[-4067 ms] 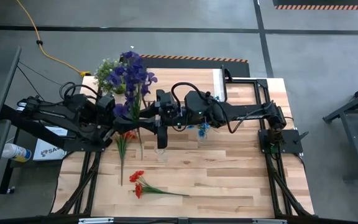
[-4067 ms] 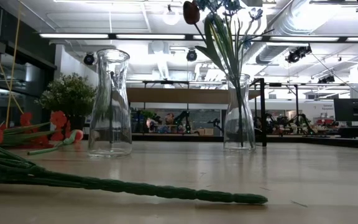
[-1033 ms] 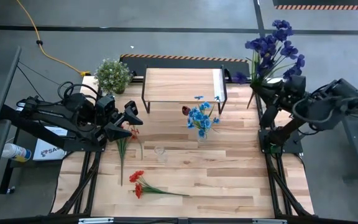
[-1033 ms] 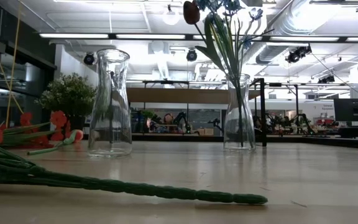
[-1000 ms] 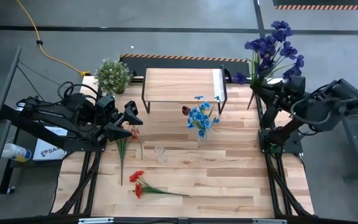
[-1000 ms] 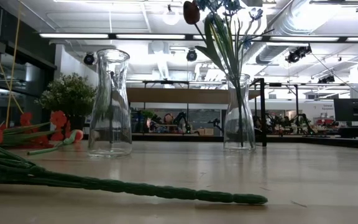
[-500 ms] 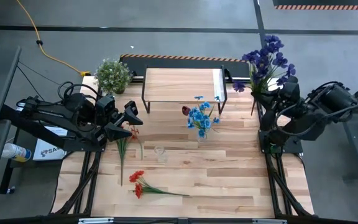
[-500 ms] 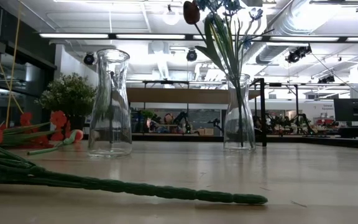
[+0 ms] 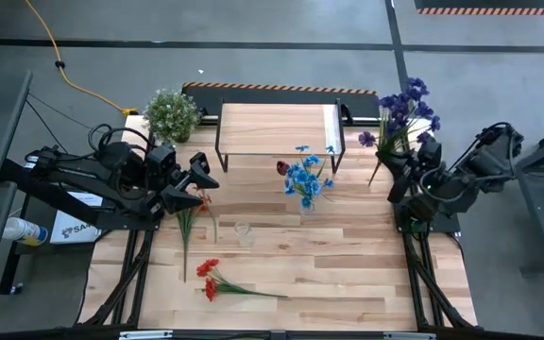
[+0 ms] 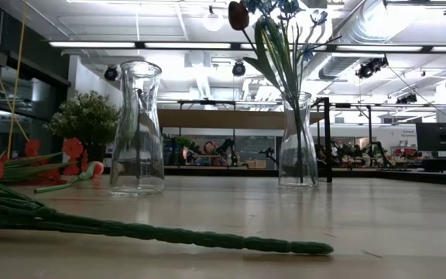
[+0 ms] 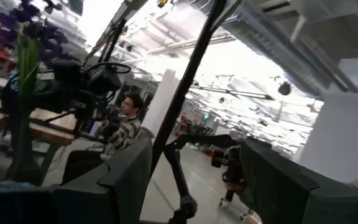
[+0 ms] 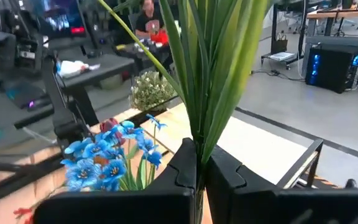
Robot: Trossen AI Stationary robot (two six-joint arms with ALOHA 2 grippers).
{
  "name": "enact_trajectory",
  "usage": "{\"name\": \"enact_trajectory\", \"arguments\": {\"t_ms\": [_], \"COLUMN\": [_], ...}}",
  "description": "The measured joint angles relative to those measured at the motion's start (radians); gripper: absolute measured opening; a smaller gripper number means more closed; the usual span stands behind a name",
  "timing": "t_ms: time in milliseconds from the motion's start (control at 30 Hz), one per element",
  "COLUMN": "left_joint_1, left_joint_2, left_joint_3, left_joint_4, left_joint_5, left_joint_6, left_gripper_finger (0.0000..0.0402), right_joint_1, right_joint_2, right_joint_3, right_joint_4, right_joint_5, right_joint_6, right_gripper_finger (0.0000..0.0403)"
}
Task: Pick and place flowers into a vace then onto a shelf
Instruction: Put the purple flower into the right transparent vase
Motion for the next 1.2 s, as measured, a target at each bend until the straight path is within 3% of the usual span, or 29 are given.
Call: {"name": "enact_trajectory", "arguments": {"t_ms": [333,567,700,1000,1200], "left_joint_1": [0.000,0.000,0.000,0.000,0.000], "left_joint_2": [0.000,0.000,0.000,0.000,0.000], "left_joint_3": [0.000,0.000,0.000,0.000,0.000], "left_joint_4": [-0.033,-0.055,-0.056,-0.075,-0.075], "left_joint_5": [-0.040,-0.078,-0.088,-0.119,-0.118], "left_joint_6": [0.000,0.000,0.001,0.009,0.009], "left_gripper_finger": [0.0278,0.0278,0.0278,0.0278,0.0278], "right_joint_1": [0.000,-0.002,-0.029,-0.183,-0.220], "right_joint_2": [-0.144,-0.109,-0.054,0.112,0.183], "right_joint_3": [-0.420,-0.659,-0.744,-0.765,-0.765], "right_joint_4": [0.731,1.399,1.700,1.941,1.969], "right_joint_5": [0.078,0.079,0.002,-0.230,-0.231], "right_joint_6": [-0.340,-0.638,-0.735,-0.757,-0.777], "right_gripper_finger": [0.0003,0.0003,0.0003,0.0003,0.0003]}}
